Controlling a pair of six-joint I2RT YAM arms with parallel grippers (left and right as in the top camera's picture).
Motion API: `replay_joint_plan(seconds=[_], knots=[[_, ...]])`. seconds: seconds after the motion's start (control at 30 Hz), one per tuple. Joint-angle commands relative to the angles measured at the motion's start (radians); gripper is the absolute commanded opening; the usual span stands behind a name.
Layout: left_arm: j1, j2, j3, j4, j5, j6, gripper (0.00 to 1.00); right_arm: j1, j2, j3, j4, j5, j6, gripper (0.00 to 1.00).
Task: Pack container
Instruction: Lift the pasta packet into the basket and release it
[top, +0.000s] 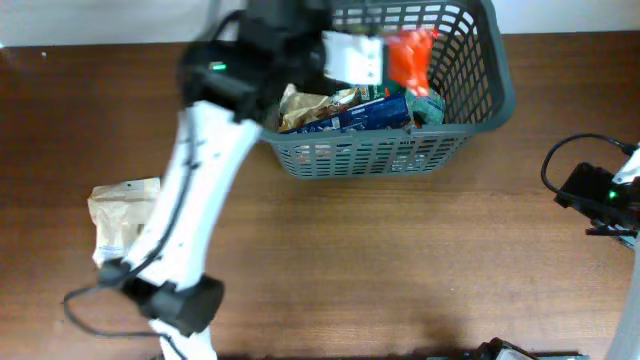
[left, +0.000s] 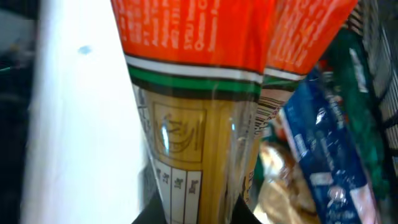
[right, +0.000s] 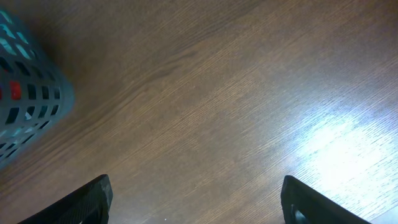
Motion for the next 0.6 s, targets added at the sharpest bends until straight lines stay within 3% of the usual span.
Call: replay_joint_plan(seconds=[0.0, 0.13, 0.23, 0.27, 0.37, 0.47, 0.57], knots=[[-0.035, 0.093, 0.029, 0.036, -0.125, 0.02, 0.02, -0.004, -0.016, 0.002, -0.004, -0.01, 0.001, 0.84], [-0.076, 0.208, 0.029, 0.087, -0.27, -0.161, 0.02, -0.004, -0.016, 0.002, -0.008, -0.01, 0.001, 0.83], [-0.084, 0.225, 0.029, 0.105, -0.333, -0.283, 0.3, -0.004, -0.016, 0.002, -0.01, -0.01, 0.001, 0.83], [-0.084, 0.224, 0.029, 0.111, -0.348, -0.319, 0.47, -0.004, -0.016, 0.002, -0.01, -0.01, 0.001, 0.83], [-0.08, 0.216, 0.06, 0.122, -0.457, -0.465, 0.67, -0.004, -0.016, 0.002, -0.01, -0.013, 0.001, 0.83], [-0.068, 0.174, 0.153, 0.041, -0.587, -0.597, 0.79, -0.004, -0.016, 0.002, -0.011, -0.013, 0.001, 0.83], [-0.021, 0.104, 0.268, -0.088, -0.642, -0.69, 0.82, -0.004, -0.016, 0.002, -0.011, -0.013, 0.001, 0.83]])
